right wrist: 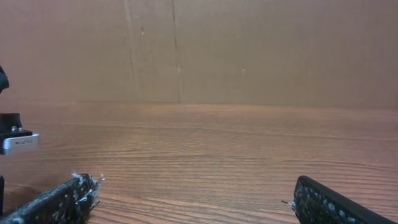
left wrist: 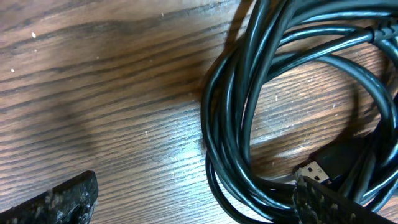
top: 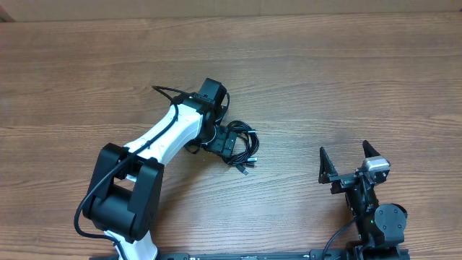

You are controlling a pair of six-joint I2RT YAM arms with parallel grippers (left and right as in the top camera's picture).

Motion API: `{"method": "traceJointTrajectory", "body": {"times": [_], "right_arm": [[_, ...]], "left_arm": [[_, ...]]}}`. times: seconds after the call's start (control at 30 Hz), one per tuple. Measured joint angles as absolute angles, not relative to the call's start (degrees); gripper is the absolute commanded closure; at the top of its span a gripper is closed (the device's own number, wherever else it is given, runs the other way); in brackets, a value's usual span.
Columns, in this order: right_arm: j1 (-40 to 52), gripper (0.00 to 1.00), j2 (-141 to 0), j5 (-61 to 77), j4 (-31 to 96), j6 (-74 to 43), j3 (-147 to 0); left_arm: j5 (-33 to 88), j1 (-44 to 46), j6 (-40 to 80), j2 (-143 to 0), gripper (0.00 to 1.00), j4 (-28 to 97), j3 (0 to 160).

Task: Untangle cables
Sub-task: 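Reach the left gripper forward and grasp the black cable coil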

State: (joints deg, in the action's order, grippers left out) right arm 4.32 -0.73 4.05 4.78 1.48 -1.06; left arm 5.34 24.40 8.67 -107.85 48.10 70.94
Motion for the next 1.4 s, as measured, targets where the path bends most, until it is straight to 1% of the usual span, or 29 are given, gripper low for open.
{"method": "traceJointTrajectory", "body": {"times": [0.4, 0.5, 0.7, 0.8, 0.93, 1.0, 1.13, 1.17, 1.2, 1.23, 1.27, 1.3, 1.33, 1.4], "right_arm": [[4.3, 0.0, -0.7, 4.1, 4.8, 1.5, -1.1], [4.3, 0.0, -0.7, 4.1, 4.8, 1.5, -1.1], [4.3, 0.0, -0.7, 4.0, 4.8, 1.5, -1.1], [4.3, 0.0, -0.7, 4.0, 4.8, 1.5, -1.1], [4.3, 0.0, -0.7, 4.1, 4.8, 1.5, -1.1], [4.3, 0.0, -0.7, 4.0, 4.8, 1.5, -1.1], [4.3, 0.0, -0.7, 4.0, 4.8, 1.5, -1.1], [4.3, 0.0, -0.7, 4.1, 4.8, 1.5, -1.1], [4.3, 0.0, -0.7, 4.1, 4.8, 1.5, -1.1], [4.3, 0.0, -0.7, 4.1, 4.8, 1.5, -1.1], [4.3, 0.0, -0.7, 4.1, 4.8, 1.5, -1.1], [4.3, 0.0, -0.7, 4.0, 4.8, 1.5, -1.1], [4.3, 0.0, -0.7, 4.1, 4.8, 1.5, -1.1], [4.3, 0.0, -0.7, 4.0, 4.8, 1.5, -1.1]], "left_arm": [[5.2, 24.4, 8.9, -107.9, 0.0, 47.5, 71.0], [4.8, 24.4, 8.9, -107.9, 0.01, 47.1, 71.0], [3.2, 25.9, 10.3, -107.9, 0.01, 45.1, 71.0], [2.6, 26.3, 10.9, -107.9, 0.02, 43.7, 71.0], [1.5, 27.0, 11.6, -108.2, 0.02, 43.6, 71.0], [1.0, 27.3, 11.7, -109.4, 0.05, 43.5, 71.1], [0.1, 27.5, 12.3, -111.9, 0.08, 43.2, 71.5], [-0.1, 27.5, 12.5, -112.0, 0.12, 43.0, 71.6], [-0.1, 27.5, 12.8, -112.0, 0.21, 42.7, 71.6], [-0.3, 27.5, 13.3, -112.0, 0.46, 42.3, 71.6], [-0.3, 27.5, 13.5, -112.0, 0.56, 42.2, 71.6], [-0.3, 27.5, 13.6, -112.1, 0.79, 42.0, 71.6], [-0.3, 27.5, 13.6, -112.2, 0.95, 41.9, 71.6], [-0.2, 27.5, 13.6, -112.3, 0.96, 41.6, 71.7]]}}
